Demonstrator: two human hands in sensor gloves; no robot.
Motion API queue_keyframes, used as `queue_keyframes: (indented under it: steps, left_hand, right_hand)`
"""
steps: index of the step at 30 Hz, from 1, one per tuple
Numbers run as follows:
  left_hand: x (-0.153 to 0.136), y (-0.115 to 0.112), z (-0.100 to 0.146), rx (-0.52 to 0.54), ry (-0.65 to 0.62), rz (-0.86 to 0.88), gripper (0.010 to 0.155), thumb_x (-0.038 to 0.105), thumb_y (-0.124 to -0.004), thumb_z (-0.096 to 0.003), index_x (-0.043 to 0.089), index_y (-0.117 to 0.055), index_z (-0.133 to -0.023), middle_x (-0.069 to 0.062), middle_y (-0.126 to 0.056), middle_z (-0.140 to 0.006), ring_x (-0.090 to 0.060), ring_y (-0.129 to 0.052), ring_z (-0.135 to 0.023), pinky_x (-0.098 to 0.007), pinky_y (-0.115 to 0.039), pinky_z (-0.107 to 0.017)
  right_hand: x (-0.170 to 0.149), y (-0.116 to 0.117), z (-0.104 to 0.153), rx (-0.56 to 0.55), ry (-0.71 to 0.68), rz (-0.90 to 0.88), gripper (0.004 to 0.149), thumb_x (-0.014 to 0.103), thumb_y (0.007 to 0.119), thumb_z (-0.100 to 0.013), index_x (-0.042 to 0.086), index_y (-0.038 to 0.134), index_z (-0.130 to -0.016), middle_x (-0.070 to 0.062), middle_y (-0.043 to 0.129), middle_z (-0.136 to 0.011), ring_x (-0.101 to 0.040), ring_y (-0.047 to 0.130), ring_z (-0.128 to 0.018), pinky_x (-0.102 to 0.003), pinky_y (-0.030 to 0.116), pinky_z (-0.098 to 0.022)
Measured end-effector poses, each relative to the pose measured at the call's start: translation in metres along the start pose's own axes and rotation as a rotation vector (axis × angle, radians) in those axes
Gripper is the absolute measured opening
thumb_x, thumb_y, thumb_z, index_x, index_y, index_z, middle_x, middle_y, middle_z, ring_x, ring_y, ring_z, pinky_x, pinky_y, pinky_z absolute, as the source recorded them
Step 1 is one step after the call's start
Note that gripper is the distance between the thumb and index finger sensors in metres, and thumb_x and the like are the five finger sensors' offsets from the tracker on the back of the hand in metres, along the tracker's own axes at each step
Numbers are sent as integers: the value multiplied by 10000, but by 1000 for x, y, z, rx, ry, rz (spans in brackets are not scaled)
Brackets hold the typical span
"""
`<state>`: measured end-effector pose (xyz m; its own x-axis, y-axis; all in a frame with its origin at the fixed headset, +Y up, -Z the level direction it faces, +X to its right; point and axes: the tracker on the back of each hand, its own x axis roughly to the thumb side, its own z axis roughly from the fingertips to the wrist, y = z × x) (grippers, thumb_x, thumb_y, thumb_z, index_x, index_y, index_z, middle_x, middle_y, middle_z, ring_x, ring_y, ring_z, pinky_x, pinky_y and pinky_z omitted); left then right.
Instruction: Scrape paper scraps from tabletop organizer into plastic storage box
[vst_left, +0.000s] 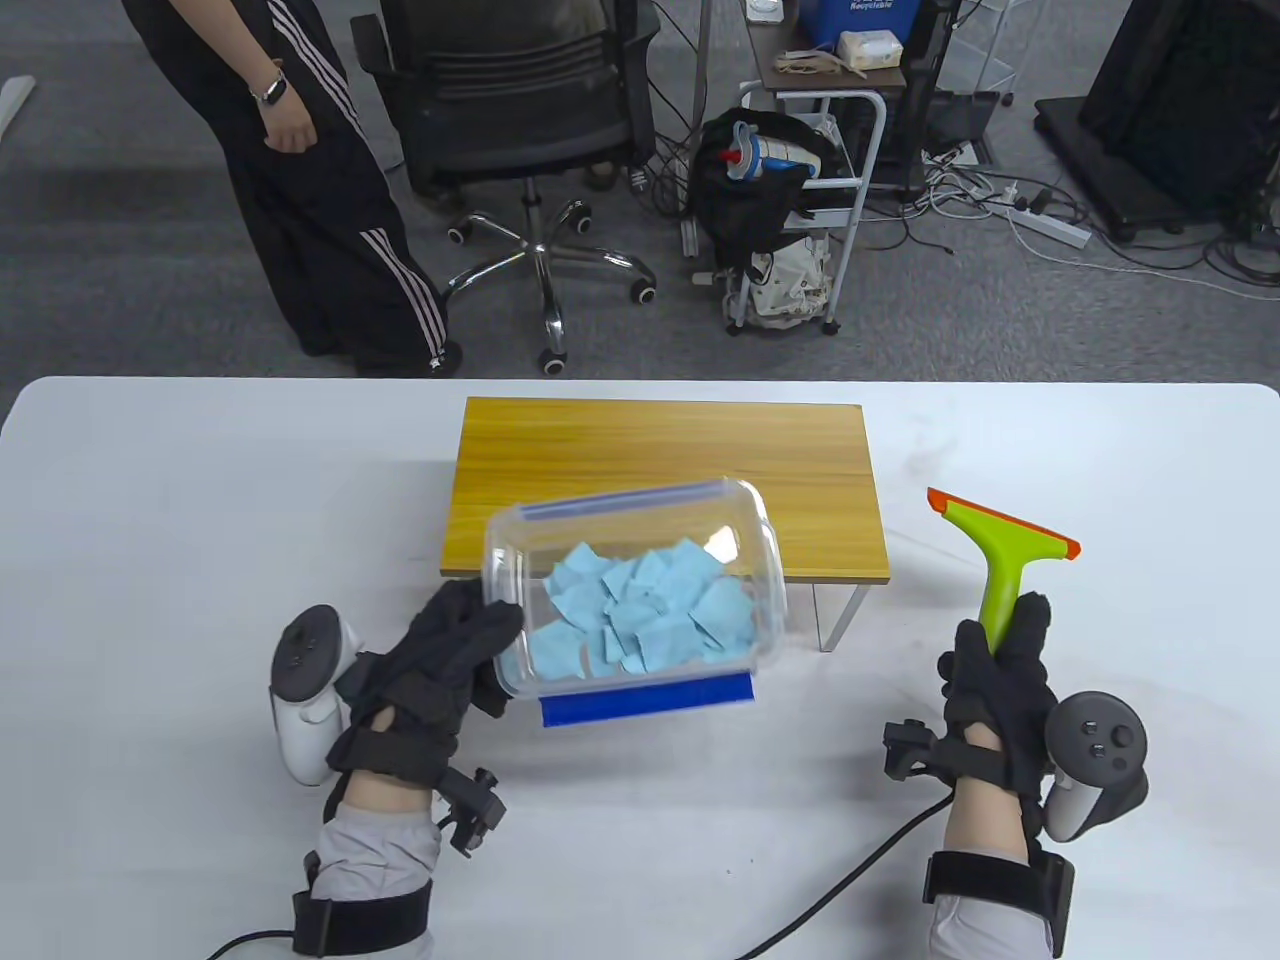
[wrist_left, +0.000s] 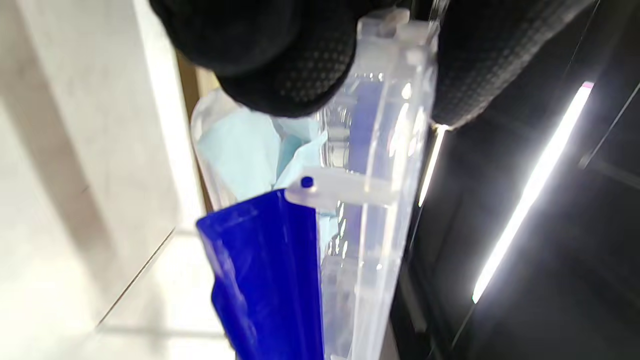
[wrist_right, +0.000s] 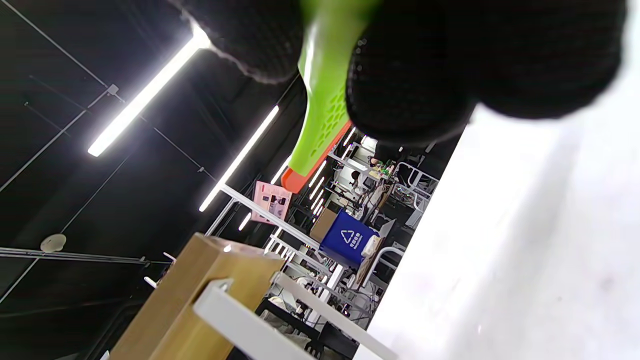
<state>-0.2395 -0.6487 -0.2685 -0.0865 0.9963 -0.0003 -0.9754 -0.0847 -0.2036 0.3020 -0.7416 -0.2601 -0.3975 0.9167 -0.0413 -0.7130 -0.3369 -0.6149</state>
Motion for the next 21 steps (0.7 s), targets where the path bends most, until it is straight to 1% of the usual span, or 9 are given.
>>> queue_keyframes:
  steps: [3,6,7,8,10,14,18,21]
  left_hand:
    - [10,29,11,135,-24,92,627,517,-777,-643,140,-438,-1012,-121,-655,-831,-210,-874,-537,-262,-819,-384]
    - [10,53,21,293,-31,189,626,512,-751,-658,163,-375,-1015,-107,-591,-878,-225,-839,-614,-281,-802,-451]
    - [8,58,24,334,-30,209,622,511,-741,-660,172,-356,-1013,-100,-570,-891,-228,-827,-639,-287,-797,-473]
    - [3,66,26,396,-27,239,619,508,-735,-662,181,-341,-1010,-94,-550,-901,-232,-815,-662,-294,-790,-492]
    - [-9,77,29,484,-7,290,617,498,-730,-659,191,-317,-1000,-91,-521,-912,-243,-795,-691,-311,-779,-517]
    - [-43,99,31,611,93,370,618,489,-722,-665,193,-291,-995,-95,-491,-919,-255,-772,-712,-325,-762,-537]
    - [-72,112,30,731,184,367,619,479,-725,-666,186,-288,-992,-105,-486,-918,-266,-767,-714,-335,-759,-540]
    - [-93,116,30,810,236,373,619,467,-736,-662,177,-298,-990,-113,-492,-914,-278,-771,-709,-346,-761,-536]
  right_hand:
    - [-2,-3,0,-16,15,-9,670,263,811,-507,-7,465,-1014,-348,772,-762,-357,995,-373,-446,890,-222]
    - [-3,-4,-1,-20,21,-15,670,262,809,-508,-8,463,-1014,-350,772,-761,-360,994,-374,-448,890,-223]
    - [-2,-4,0,-21,22,-14,670,263,809,-508,-7,463,-1014,-349,771,-762,-360,994,-376,-447,890,-224]
    - [-2,-3,0,-22,20,-11,670,264,809,-508,-13,464,-1012,-349,772,-761,-359,995,-374,-446,891,-223]
    - [-3,-3,0,-23,17,-13,669,263,809,-507,-20,468,-1008,-352,775,-757,-359,998,-370,-448,892,-220]
    - [-3,-3,0,-24,15,-11,667,263,809,-507,-20,471,-1008,-351,777,-757,-359,998,-371,-448,892,-221]
    - [-5,-4,-1,-29,30,-28,664,263,809,-509,-18,473,-1009,-353,776,-757,-363,997,-376,-452,892,-225]
    - [-5,-4,-1,-27,33,-23,663,262,810,-509,-21,477,-1008,-354,778,-756,-365,998,-377,-453,892,-225]
